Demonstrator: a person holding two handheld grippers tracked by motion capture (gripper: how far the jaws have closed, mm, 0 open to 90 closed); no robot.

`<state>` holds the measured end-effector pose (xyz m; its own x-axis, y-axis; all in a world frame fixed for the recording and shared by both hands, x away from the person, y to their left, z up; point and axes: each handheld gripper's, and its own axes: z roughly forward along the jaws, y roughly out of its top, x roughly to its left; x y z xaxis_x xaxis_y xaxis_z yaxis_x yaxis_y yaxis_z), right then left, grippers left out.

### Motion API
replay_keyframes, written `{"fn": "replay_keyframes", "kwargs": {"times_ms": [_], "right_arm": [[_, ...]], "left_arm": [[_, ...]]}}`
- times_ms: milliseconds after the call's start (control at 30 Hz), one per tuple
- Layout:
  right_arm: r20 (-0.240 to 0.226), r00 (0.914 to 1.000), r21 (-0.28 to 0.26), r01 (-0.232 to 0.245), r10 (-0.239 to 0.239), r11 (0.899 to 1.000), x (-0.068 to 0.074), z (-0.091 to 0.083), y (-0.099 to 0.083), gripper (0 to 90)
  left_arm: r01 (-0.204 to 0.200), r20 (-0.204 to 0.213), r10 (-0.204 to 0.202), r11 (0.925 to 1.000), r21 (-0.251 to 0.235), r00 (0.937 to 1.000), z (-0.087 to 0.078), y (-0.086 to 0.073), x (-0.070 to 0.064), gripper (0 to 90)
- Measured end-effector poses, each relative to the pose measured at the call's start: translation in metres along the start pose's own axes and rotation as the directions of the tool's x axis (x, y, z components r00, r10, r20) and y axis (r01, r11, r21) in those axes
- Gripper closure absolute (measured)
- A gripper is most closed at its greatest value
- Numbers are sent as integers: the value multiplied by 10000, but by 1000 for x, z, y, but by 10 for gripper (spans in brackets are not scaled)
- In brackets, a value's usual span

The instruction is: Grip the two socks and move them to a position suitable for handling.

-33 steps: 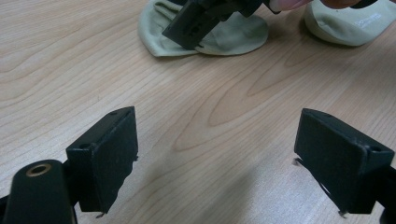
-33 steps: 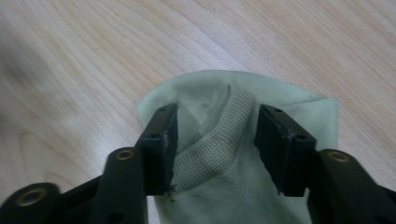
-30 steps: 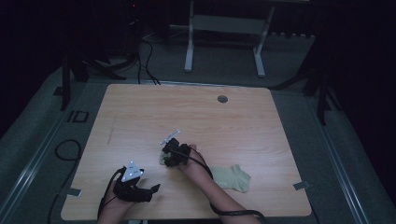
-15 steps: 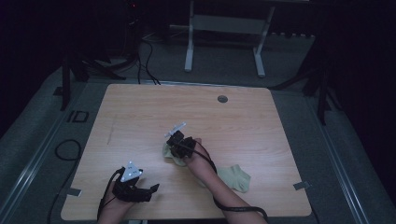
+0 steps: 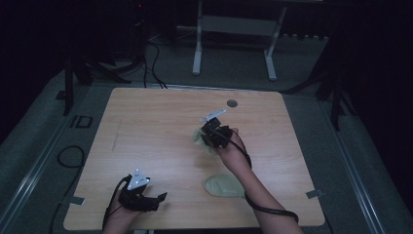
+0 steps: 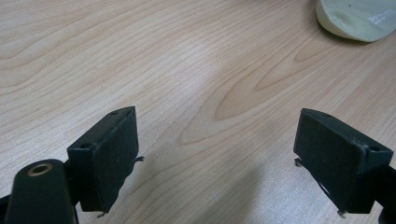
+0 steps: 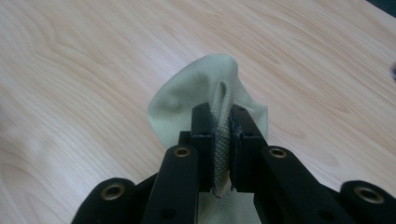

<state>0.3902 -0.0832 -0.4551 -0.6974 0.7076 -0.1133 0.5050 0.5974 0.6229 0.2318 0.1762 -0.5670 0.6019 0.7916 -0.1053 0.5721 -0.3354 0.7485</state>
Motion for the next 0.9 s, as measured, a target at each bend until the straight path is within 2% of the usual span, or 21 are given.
{"fn": "replay_keyframes", "kwargs": {"times_ms": [233,400,633,667,833,900], "right_arm": [[282,9988,139,-399,395,9991,-24,-7,-18,822],[242,9963,371,-827,819,9959,-35,1,-38,821],[304,9937,808,-1100,1079,9906,-38,23,-61,820],[343,9925,1039,-1205,1175,9873,-38,34,-70,819],[285,9936,1436,-1123,1094,9832,-34,49,-82,798],[306,9941,1344,-1075,1043,9851,-31,50,-84,761]], "left_arm": [[94,-48,-95,9999,-75,9999,0,0,-1,140],[102,67,-102,9999,-22,9999,2,1,-2,140],[-7,126,8,10000,-37,9999,3,2,-5,141],[-92,195,92,10000,-7,9998,5,3,-8,141],[-262,225,263,9996,-75,9994,10,6,-12,141],[-338,267,341,9994,-101,9991,13,8,-15,141]]}}
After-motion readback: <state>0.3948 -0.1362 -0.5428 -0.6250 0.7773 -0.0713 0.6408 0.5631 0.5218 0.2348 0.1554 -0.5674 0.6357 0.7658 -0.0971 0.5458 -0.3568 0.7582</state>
